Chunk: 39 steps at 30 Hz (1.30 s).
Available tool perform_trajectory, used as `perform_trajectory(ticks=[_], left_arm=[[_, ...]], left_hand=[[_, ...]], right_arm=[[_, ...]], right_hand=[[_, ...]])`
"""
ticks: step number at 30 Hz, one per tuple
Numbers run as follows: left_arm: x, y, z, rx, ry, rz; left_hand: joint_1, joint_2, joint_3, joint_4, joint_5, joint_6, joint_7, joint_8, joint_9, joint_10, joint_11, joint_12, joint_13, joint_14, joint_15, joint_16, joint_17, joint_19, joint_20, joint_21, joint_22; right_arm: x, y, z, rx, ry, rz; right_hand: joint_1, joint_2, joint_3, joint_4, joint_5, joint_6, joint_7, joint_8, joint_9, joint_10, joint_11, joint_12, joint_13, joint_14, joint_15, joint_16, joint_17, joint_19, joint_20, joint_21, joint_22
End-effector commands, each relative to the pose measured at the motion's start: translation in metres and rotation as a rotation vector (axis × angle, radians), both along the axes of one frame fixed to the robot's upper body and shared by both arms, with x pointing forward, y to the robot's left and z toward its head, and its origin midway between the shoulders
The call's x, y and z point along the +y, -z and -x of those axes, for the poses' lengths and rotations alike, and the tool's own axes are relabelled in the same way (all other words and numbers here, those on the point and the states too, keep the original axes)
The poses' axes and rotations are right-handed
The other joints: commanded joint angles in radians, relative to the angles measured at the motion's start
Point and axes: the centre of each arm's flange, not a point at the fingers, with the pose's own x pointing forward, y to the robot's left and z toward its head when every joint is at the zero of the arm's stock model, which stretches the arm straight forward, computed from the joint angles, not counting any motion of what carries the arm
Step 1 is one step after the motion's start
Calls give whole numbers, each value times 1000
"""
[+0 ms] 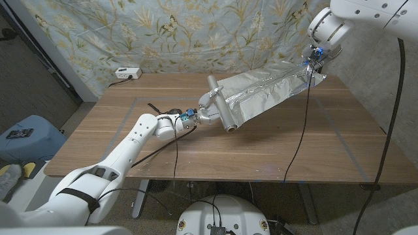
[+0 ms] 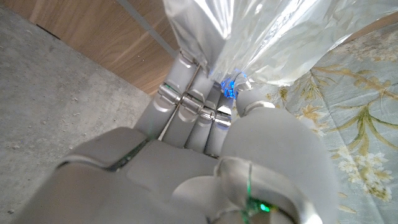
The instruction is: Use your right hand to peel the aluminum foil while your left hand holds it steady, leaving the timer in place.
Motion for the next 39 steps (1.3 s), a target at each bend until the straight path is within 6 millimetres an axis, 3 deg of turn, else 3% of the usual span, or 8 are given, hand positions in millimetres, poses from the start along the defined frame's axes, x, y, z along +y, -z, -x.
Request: perform_trajectory(ticks=[1,39], left_arm=[[1,0,-2,1,-5,-2],[0,-6,-8,-1,5,-9]], left_hand=[[-3,6,0,2,-4,4,0,2,2,-4,1,6,1,-1,-2,0,3,3,2,-1,3],[-8,10,4,2,-4,10,3,2,2,-3,3,8,-1,-3,-1,-1,1,4,3,-7,3]], right_arm=[[-4,-5,-5,-4,3,-6],[-2,-6,-10,-8,-7,-16]], right_hand=[[5,13,15,14,9,3,3,-2,2,0,-2,6,3,2,-5,-3,4,-7,-2,5,6],[5,11,15,17,9,4,1,-8,6,1,-1,7,2,-1,-5,-8,7,-15,-1,14,5]])
